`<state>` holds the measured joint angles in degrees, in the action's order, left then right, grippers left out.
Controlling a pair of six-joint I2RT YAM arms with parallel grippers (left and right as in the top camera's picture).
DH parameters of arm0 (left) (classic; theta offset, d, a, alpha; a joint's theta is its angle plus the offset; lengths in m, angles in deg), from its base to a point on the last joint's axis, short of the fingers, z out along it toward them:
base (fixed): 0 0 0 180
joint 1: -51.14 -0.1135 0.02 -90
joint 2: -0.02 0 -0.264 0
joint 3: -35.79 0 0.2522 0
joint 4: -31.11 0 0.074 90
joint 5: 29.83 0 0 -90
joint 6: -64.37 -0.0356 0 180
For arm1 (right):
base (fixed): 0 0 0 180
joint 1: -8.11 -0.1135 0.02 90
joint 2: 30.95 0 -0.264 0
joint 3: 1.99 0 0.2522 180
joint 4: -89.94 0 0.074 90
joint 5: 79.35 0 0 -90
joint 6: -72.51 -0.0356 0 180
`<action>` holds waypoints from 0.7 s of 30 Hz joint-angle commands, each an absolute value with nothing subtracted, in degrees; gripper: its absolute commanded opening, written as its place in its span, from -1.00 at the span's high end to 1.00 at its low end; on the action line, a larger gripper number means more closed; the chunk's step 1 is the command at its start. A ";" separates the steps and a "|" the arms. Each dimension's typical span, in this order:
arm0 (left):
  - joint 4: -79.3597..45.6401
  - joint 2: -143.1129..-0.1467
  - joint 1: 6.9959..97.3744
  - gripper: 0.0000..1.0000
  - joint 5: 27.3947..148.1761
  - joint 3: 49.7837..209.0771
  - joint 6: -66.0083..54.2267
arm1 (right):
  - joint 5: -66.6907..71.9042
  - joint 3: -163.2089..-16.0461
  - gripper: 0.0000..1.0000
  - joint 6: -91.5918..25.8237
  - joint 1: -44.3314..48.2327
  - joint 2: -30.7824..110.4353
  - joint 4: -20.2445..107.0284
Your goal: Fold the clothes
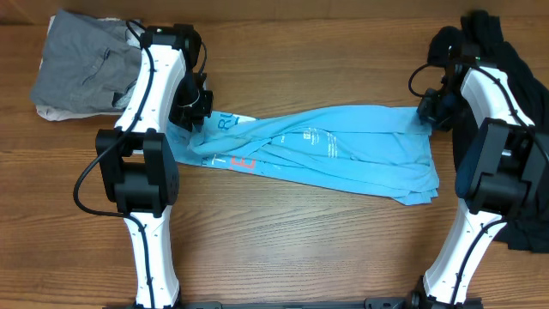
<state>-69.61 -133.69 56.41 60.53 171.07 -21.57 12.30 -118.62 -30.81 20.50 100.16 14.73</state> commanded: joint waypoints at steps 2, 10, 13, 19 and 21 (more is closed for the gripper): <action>-69.55 -131.64 57.16 0.58 59.98 170.78 -22.21 | 13.55 -118.01 0.62 -31.38 21.00 101.54 14.55; -69.44 -131.64 57.14 0.67 59.94 170.78 -22.21 | 13.11 -123.10 0.92 -34.04 22.20 101.50 10.18; -69.33 -131.64 57.14 0.70 59.68 170.78 -22.19 | 12.98 -131.08 0.92 -33.82 23.08 101.50 3.08; -68.89 -131.64 57.00 0.72 57.27 170.78 -21.44 | 12.91 -141.94 0.92 -33.10 23.29 101.50 -7.70; -68.96 -131.64 56.59 0.74 56.55 170.78 -21.14 | 12.89 -144.83 0.92 -32.51 23.29 101.50 -12.35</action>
